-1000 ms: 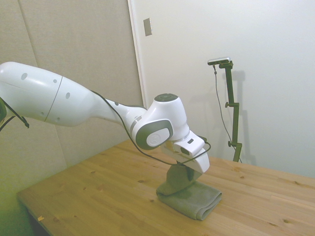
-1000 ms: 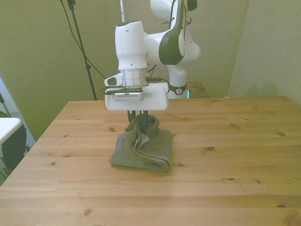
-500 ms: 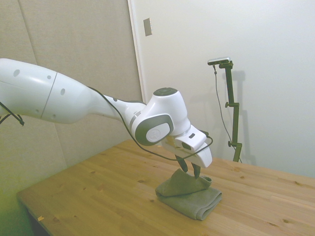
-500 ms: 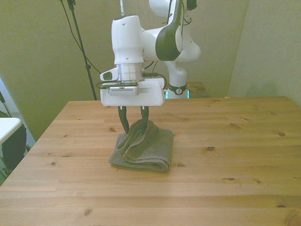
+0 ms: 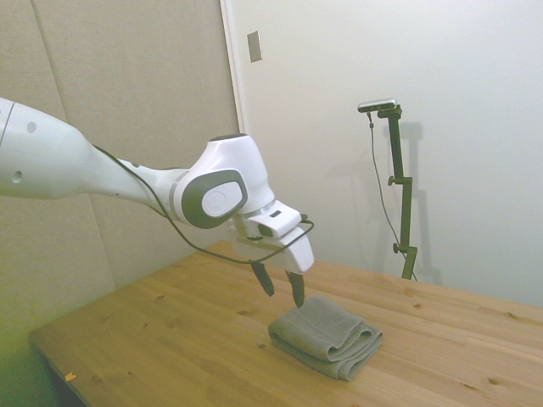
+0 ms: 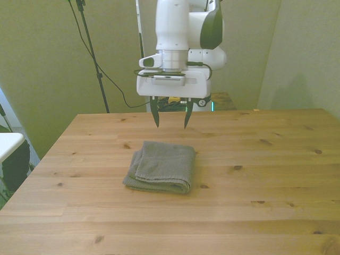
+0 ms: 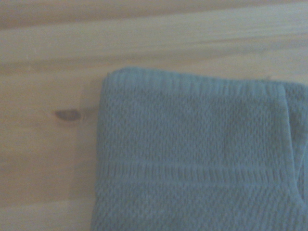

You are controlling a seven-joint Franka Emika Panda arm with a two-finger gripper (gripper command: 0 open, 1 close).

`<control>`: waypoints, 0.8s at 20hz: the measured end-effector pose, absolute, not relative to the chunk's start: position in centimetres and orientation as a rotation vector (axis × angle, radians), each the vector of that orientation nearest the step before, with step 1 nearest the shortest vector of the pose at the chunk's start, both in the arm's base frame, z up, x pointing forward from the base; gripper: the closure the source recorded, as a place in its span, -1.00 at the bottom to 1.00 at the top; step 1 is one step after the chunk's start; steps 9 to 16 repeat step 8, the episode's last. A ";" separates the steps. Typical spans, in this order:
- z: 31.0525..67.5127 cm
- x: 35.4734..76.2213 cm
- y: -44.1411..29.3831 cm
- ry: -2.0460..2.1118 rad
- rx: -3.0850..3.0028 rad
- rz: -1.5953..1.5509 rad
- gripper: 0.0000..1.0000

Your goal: Fold the towel

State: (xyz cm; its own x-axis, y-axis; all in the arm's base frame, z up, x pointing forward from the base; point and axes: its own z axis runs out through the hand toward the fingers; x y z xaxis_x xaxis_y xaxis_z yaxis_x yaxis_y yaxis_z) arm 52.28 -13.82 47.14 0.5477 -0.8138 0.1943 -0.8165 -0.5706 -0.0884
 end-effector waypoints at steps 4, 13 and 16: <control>46.9 50.2 -5.9 -1.424 2.755 0.339 -1.00; 46.3 46.2 1.5 -1.315 2.814 0.353 -1.00; 46.3 46.2 1.5 -1.315 2.814 0.353 -1.00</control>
